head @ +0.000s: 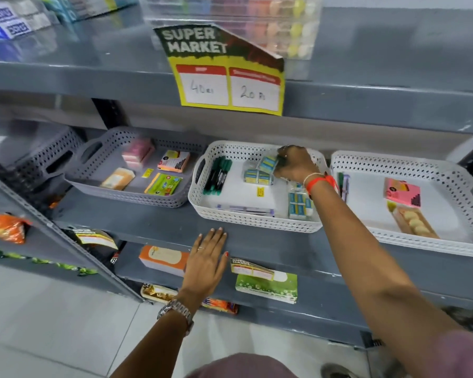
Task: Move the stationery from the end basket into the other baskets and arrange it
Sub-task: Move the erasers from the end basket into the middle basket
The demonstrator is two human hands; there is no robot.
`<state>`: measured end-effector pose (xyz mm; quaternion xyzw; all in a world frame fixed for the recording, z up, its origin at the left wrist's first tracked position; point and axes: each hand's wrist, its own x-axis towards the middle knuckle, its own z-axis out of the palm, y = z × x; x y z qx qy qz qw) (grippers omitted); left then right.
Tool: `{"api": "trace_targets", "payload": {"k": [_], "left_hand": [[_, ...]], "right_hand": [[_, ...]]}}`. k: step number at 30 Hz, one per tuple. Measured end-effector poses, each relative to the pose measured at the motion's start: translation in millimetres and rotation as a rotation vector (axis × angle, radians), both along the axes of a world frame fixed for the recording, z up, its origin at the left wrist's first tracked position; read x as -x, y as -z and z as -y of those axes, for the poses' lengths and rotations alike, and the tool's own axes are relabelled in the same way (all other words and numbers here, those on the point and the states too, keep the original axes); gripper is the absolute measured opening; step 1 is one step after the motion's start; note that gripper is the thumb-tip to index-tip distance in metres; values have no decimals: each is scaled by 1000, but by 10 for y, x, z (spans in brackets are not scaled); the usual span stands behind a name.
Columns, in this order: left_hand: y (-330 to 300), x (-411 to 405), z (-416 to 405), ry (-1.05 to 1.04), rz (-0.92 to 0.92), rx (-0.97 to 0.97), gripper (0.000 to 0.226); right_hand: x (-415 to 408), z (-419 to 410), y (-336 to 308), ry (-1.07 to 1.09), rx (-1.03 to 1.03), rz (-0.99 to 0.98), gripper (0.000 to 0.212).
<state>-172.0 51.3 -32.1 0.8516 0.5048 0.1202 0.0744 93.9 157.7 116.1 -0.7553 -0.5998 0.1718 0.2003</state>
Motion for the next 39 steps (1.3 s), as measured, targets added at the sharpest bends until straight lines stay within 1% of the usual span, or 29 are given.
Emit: {"api": "trace_targets", "payload": {"k": [2,6,11,13,17,19,22,26,29,32,34,35,36,38,39], "left_hand": [[41,3,-9,-5,23,4,59],[77,13,-39,10,29,2,58],[59,-37,-30,41,56,-7,57],[148,29,-67,15,76,24,57],[106,30,-51,17,82,19,57],[87,18,-61,8,83,17,59],[82,-3,-49,-14,59,7,62],[65,-81,-86,-85,12,-5,66],[56,-134,-92,-99,5,-20,68],[57,-153,-82,-101,8,-26,68],[64,-163,-77,-104,14,-33,67],[60,-169,-74,-106,20,-34,67],[55,-171,-69,-107,27,-33,67],[42,-172,-57,-108,35,-34,67],[34,-172,-51,-107,37,-34,67]], "right_hand": [[84,-131,79,-43,40,23,45],[201,-361,214,-122,69,53,35],[164,-439,234,-146,82,105,38],[264,-560,362,-176,138,113,38],[261,-522,468,-90,185,88,45],[241,-510,508,-72,170,74,46],[217,-462,570,-127,139,87,42],[201,-317,568,-157,-6,73,42],[14,-116,480,-14,-191,13,43],[-346,132,355,261,-452,-82,38],[-617,297,319,499,-564,-163,31],[-750,368,327,610,-555,-193,29],[-875,411,370,701,-502,-217,28],[-1065,470,512,793,-284,-217,27],[-1106,499,571,807,-165,-194,32]]}}
